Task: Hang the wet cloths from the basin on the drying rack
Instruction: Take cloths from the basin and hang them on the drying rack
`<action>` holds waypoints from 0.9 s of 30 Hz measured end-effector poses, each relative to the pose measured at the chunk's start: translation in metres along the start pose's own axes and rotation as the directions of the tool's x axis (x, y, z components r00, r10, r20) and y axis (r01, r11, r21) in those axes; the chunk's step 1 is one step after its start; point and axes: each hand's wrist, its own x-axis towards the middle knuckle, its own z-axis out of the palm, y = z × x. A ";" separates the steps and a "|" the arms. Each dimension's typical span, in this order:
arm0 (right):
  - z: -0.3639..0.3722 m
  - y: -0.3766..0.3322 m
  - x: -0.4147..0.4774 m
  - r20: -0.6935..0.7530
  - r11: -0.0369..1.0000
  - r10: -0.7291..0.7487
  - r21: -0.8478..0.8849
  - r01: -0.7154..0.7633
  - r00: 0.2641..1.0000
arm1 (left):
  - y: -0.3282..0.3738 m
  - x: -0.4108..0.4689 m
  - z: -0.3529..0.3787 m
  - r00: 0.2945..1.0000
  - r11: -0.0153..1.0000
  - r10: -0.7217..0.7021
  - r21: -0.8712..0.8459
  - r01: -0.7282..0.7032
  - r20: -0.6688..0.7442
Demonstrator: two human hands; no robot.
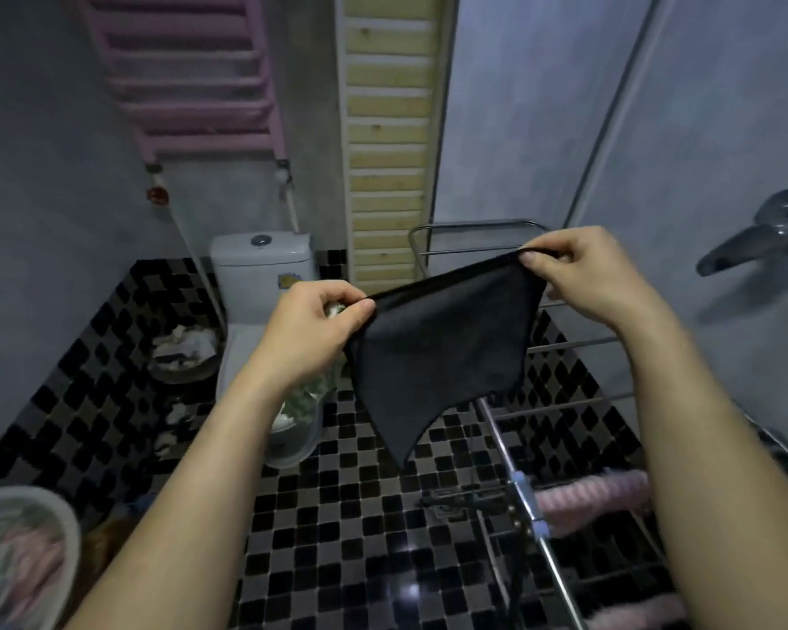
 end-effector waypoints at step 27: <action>0.011 0.294 0.068 0.205 0.815 0.560 0.037 -0.578 0.803 | -0.061 0.092 0.236 0.898 0.893 0.267 0.260 -0.367 0.351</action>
